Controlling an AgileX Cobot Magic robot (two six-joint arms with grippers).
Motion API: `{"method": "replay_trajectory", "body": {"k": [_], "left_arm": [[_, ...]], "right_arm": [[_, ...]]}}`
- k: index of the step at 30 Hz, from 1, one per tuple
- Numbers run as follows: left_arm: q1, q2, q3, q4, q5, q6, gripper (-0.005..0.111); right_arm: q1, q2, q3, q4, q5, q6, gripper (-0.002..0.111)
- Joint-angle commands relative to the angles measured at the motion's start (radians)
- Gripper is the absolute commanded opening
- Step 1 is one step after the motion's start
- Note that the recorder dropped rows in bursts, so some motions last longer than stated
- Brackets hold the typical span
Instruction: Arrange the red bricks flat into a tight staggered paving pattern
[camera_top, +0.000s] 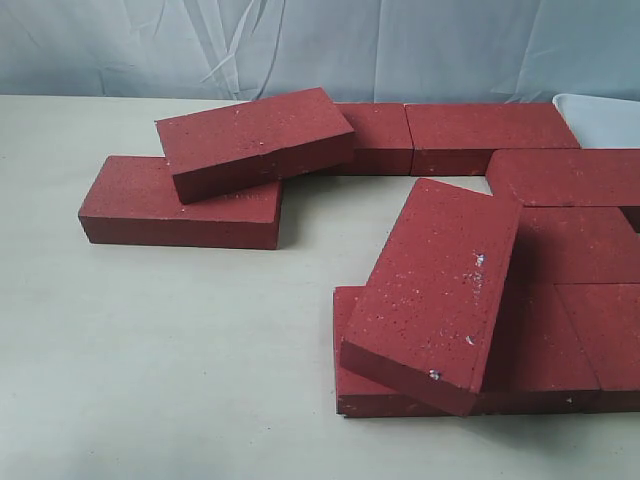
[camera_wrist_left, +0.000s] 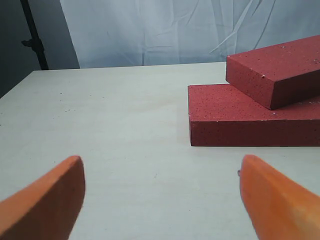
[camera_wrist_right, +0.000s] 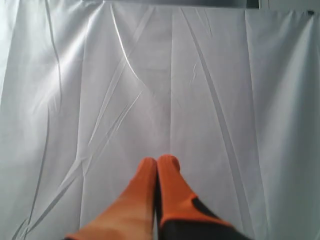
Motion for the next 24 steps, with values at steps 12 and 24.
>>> {"method": "replay_trajectory", "body": {"k": [12,24], "left_arm": [[-0.001,-0.003,0.002,-0.007,-0.009,0.0,0.079],[-0.001,-0.003,0.002,-0.007,-0.009,0.0,0.079]], "right_arm": [[-0.004,0.21,-0.552,0.007,0.609,-0.004,-0.001],[-0.004,0.478,-0.707,0.058,0.828,-0.004,-0.001]]}}
